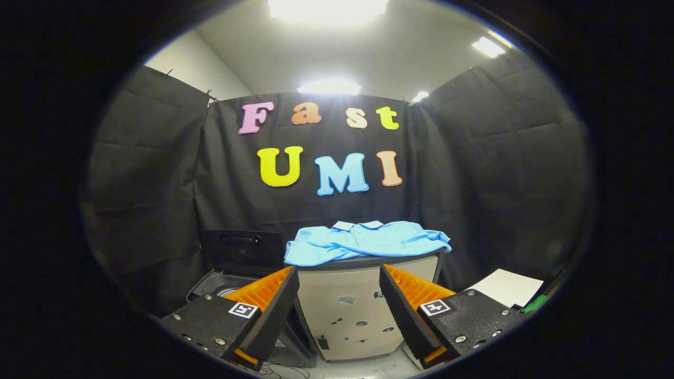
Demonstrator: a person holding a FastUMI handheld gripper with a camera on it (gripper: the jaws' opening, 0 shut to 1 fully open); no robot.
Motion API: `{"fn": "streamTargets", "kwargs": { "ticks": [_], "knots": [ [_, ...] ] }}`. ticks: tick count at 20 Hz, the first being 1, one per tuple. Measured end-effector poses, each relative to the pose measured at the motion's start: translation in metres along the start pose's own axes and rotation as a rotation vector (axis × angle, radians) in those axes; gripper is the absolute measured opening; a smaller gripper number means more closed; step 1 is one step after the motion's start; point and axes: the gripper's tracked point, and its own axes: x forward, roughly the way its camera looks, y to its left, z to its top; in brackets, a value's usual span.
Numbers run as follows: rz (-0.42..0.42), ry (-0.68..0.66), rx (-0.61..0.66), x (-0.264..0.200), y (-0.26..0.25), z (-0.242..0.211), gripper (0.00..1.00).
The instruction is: Put the clothes into the washing machine and then close the washing machine lid.
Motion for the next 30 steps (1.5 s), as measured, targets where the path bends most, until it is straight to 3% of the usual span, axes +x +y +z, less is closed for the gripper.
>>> {"fn": "streamTargets", "kwargs": {
  "ticks": [14,30],
  "knots": [
    [0.005,0.019,-0.01,0.111,-0.037,0.04,0.96],
    [0.097,0.181,-0.055,0.251,-0.06,0.013,0.96]
  ]
}}
